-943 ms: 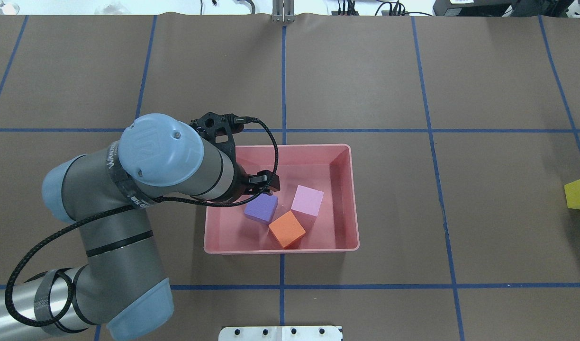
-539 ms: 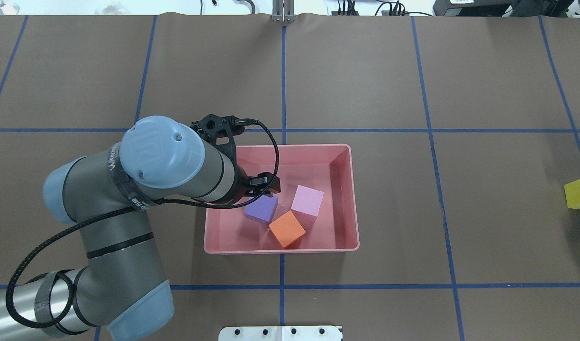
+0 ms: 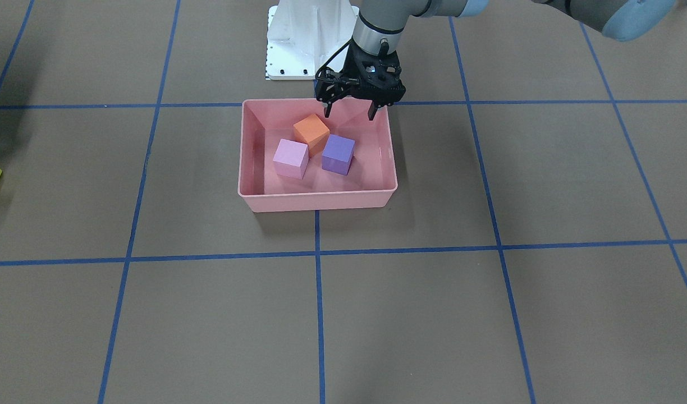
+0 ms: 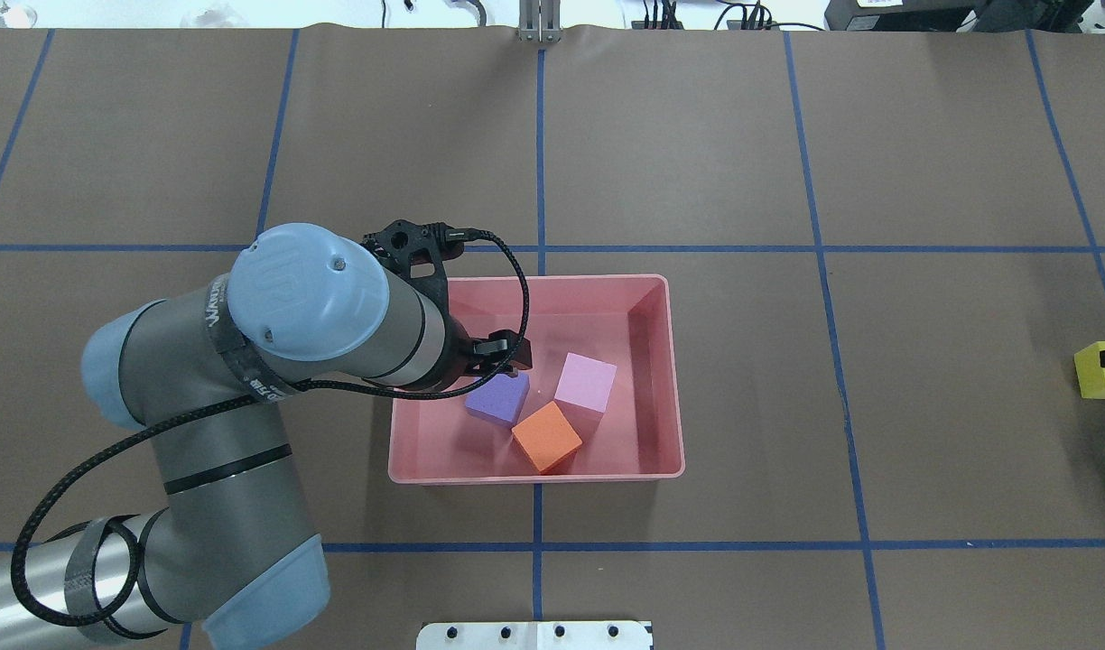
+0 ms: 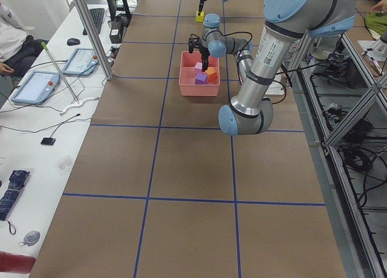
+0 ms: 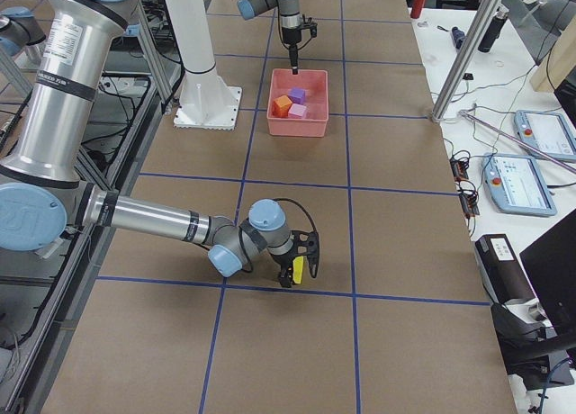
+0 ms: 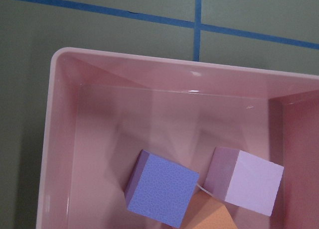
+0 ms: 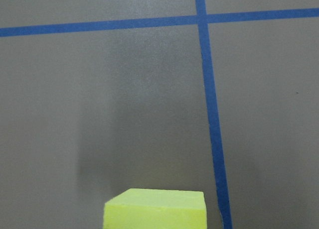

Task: Place blocks into pink bin with both arms
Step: 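Release the purple cube in the bin while the right gripper grasps the yellow cube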

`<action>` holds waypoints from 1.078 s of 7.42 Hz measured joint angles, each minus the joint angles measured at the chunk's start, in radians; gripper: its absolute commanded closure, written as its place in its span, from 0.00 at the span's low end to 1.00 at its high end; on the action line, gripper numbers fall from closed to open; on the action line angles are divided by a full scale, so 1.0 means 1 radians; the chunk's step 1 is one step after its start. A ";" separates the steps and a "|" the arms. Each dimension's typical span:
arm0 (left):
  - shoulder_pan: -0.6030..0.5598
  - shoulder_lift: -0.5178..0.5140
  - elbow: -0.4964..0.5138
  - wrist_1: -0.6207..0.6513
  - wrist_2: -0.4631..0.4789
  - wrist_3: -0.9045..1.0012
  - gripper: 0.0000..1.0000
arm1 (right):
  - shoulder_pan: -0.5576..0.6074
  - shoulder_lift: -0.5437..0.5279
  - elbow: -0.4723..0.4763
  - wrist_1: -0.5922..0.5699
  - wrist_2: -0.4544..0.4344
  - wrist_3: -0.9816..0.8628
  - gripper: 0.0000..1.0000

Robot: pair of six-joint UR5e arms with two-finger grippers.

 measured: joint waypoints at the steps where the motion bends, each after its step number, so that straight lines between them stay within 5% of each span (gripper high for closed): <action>1: 0.000 0.002 0.000 0.000 0.000 0.000 0.00 | -0.003 0.000 0.007 0.000 -0.002 0.002 0.00; 8: 0.001 0.002 0.000 -0.001 0.000 0.000 0.00 | -0.028 -0.013 0.022 -0.009 -0.022 -0.017 0.00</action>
